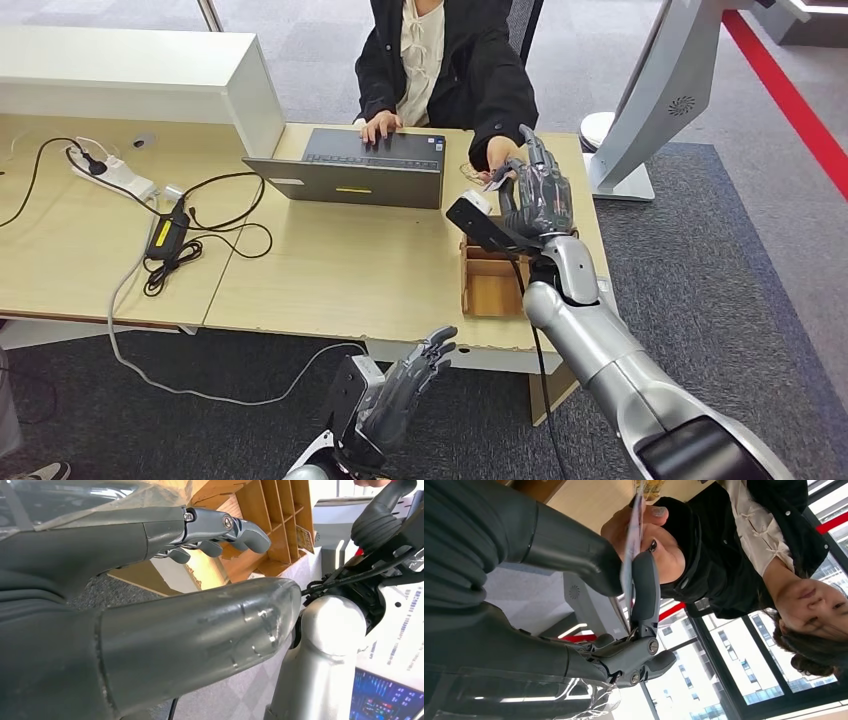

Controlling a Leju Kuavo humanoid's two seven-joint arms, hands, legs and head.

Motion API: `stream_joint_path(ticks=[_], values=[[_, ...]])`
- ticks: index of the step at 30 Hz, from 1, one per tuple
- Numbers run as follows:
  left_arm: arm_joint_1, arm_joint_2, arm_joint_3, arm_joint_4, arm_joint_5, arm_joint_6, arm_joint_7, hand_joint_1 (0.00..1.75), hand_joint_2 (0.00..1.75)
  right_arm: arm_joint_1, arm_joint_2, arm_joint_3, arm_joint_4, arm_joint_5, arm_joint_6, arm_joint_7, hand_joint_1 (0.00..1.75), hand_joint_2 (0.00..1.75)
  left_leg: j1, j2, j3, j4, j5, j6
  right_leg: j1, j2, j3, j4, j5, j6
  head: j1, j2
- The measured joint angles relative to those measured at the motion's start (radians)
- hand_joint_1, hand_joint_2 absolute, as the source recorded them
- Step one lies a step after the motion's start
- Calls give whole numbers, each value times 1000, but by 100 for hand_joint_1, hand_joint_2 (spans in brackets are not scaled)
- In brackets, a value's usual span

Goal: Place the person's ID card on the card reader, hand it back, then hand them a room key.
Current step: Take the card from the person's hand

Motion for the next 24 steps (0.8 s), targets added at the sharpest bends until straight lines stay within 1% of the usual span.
stream_joint_path(ticks=[12, 20, 24], values=[[1, 0, 0, 0, 1, 4, 0, 0, 0, 22, 2, -30, 4, -9, -1, -45, 175, 175, 0, 0, 0, 0, 0, 0, 0, 0, 0, 0, 0, 0, 0, 0], [2, 1, 0, 0, 2, 3, 1, 0, 0, 51, 1, -57, -8, 19, -2, -49, 175, 175, 0, 0, 0, 0, 0, 0, 0, 0, 0, 0, 0, 0, 0, 0], [9, 5, 2, 0, 1, 25, 7, 0, 0, 82, -9, -81, -47, 49, -4, -27, 175, 175, 0, 0, 0, 0, 0, 0, 0, 0, 0, 0, 0, 0, 0, 0]])
